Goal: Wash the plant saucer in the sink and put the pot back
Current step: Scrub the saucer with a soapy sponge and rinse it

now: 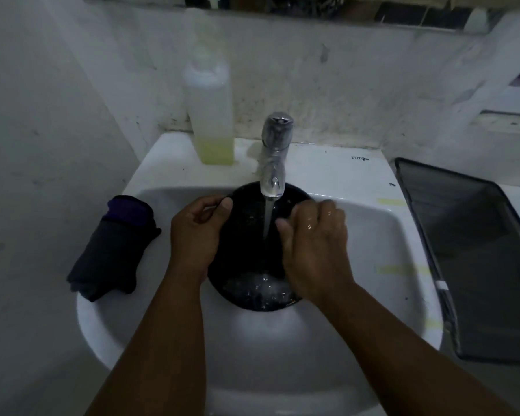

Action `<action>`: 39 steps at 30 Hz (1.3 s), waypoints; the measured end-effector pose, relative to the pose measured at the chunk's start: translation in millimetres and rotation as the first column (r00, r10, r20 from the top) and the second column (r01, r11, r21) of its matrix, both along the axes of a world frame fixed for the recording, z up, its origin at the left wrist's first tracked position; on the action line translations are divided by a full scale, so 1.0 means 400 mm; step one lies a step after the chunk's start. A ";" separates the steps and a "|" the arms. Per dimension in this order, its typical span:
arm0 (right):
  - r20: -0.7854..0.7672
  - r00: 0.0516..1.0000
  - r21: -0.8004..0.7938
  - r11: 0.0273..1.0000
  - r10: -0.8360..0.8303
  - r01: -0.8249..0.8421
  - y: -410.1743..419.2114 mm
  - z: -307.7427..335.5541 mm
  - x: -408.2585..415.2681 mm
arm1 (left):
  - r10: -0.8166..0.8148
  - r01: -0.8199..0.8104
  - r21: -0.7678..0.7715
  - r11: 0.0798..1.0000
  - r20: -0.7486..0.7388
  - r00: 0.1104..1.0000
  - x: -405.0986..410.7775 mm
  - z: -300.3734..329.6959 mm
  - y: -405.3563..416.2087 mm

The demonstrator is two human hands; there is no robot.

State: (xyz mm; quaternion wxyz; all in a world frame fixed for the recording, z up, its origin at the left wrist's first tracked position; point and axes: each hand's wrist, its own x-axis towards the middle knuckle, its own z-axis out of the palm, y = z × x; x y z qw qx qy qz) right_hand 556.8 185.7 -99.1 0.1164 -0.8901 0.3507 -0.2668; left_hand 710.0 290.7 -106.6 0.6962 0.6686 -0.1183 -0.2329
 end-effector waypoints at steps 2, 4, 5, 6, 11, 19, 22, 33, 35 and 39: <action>0.121 0.986 -0.005 0.993 -0.114 0.116 -0.038 0.059 0.021 | -0.009 0.009 -0.008 1.000 0.029 1.000 -0.003 0.000 0.001; 0.210 0.947 0.125 0.967 -0.244 0.221 -0.078 0.119 0.053 | -0.016 0.016 -0.022 1.000 0.036 0.999 -0.006 -0.001 0.005; 0.237 0.913 0.259 0.927 -0.332 0.270 -0.101 0.144 0.072 | -0.019 0.020 -0.028 0.999 0.034 0.999 -0.008 -0.001 0.007; 0.239 0.869 0.423 0.852 -0.434 0.310 -0.124 0.167 0.092 | -0.021 0.022 -0.030 0.999 0.033 0.999 -0.009 -0.001 0.009; 0.097 0.696 0.794 0.476 -0.711 0.377 -0.204 0.218 0.158 | 0.014 -0.014 -0.042 0.999 0.004 1.000 -0.009 0.000 0.008; 0.106 0.754 0.764 0.538 -0.649 0.356 -0.186 0.183 0.164 | 0.034 -0.035 -0.041 0.999 -0.014 0.999 -0.012 0.000 -0.001; 0.216 0.825 0.616 0.728 -0.523 0.301 -0.095 0.149 0.113 | 0.045 -0.046 -0.034 0.998 -0.044 0.998 -0.011 0.000 -0.003; -0.323 0.944 0.105 0.994 0.072 -0.039 0.109 -0.081 0.067 | 0.068 -0.063 0.045 0.997 -0.124 0.990 -0.021 0.005 -0.001; -0.384 0.893 0.057 0.972 0.234 -0.230 0.109 -0.088 0.065 | 0.113 -0.107 0.054 0.993 -0.133 0.985 -0.013 0.001 0.005; -0.451 0.848 0.019 0.953 0.279 -0.304 0.088 -0.102 -0.006 | 0.103 -0.094 0.082 0.992 -0.113 0.988 -0.014 -0.002 0.008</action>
